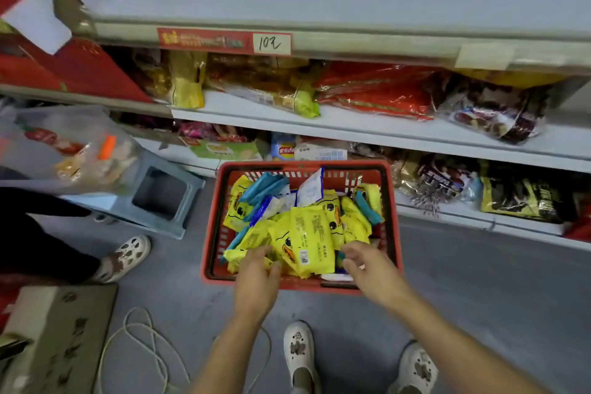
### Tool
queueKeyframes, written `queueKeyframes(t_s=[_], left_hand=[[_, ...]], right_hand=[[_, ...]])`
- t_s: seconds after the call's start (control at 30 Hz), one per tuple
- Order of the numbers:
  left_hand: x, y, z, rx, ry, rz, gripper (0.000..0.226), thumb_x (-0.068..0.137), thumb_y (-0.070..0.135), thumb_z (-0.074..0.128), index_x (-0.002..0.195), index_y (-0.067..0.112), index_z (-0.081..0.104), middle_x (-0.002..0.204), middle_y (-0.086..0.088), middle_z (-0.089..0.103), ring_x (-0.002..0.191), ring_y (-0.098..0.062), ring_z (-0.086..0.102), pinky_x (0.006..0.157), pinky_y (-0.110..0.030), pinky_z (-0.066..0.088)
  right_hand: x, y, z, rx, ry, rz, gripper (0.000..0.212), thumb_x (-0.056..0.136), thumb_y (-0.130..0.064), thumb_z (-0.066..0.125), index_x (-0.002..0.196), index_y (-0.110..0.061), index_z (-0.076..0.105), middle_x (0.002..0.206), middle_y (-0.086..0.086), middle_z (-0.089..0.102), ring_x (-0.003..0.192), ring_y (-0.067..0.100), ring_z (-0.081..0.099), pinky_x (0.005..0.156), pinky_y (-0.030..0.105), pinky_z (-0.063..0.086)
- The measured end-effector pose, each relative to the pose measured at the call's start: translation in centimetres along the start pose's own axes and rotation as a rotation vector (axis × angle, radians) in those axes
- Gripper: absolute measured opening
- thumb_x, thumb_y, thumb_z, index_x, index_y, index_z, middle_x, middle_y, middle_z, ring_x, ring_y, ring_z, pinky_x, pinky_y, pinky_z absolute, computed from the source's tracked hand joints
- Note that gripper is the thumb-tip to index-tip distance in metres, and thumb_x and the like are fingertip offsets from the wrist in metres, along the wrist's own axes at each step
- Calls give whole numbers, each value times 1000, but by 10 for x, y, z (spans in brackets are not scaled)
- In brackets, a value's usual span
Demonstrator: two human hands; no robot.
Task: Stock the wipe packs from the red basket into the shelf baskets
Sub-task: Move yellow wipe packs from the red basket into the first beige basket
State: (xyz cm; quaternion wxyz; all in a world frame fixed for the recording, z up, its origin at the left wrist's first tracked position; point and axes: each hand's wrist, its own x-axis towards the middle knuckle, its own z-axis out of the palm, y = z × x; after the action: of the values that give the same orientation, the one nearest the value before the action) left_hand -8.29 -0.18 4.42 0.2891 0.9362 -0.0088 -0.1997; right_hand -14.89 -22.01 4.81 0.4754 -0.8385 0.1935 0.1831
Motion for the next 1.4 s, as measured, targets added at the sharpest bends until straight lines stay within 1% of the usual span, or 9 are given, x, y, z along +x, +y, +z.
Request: queueKeyframes(t_s=[0.27,0.47,0.6,0.77,0.83,0.93,1.03,1.23,1.4], left_hand=[[75,-64,-21,688,-159,463,62,85,13,63,142,30,45,144,11,47,137,-17,34,108,-37,30],[106,-82,-23,959,-164,693,26,58,33,86,80,27,72,74,12,67,84,-19,55,68,-34,40],[103,-82,-33,788,-163,624,23,65,40,83,79,26,72,81,10,70,93,-20,56,75,-35,40],[76,-69,-55,112,-166,239,28,86,35,71,109,19,67,105,2,69,98,-19,62,84,-34,50],[61,-53,-58,-115,-148,92,23,92,30,65,108,15,58,109,4,64,102,-17,59,87,-34,48],[37,-20,-60,-434,-147,-44,31,95,27,61,125,22,55,122,5,63,114,-16,59,98,-38,48],[11,32,-52,-694,-129,-116,24,96,18,58,120,23,58,114,1,70,104,-17,67,86,-37,55],[-38,157,-22,-1025,-340,-279,22,102,26,48,119,23,61,99,-1,76,79,-18,74,63,-41,60],[-72,245,17,-1065,-502,-114,32,96,45,46,121,35,64,114,-1,72,104,-29,69,85,-55,54]], right_hand=[[75,-26,86,-212,51,247,79,88,-38,62,149,-16,17,155,11,16,141,33,18,110,44,28],[101,-24,122,-389,104,400,121,72,-55,73,149,-14,-10,156,17,4,142,36,14,103,48,39],[97,-22,114,-341,244,383,100,73,-47,71,146,-15,11,144,13,32,127,34,40,87,45,46],[59,-38,66,601,229,386,42,83,-20,60,121,-15,45,108,8,64,87,24,61,77,44,52],[38,-40,40,980,69,430,45,72,-22,62,116,-13,56,106,18,67,89,33,62,86,66,47],[4,-39,-3,1246,-175,376,68,48,-27,80,113,-11,66,117,23,64,99,40,61,92,69,41],[-30,-33,-47,1273,-326,324,68,40,-30,86,103,-7,73,109,23,68,88,41,67,81,62,50],[-80,-8,-147,1110,-533,234,61,75,-40,68,125,-6,60,123,24,60,102,43,61,74,59,53],[-121,38,-232,1049,-577,189,66,82,-47,61,134,-8,51,134,26,51,112,47,56,67,49,56]])
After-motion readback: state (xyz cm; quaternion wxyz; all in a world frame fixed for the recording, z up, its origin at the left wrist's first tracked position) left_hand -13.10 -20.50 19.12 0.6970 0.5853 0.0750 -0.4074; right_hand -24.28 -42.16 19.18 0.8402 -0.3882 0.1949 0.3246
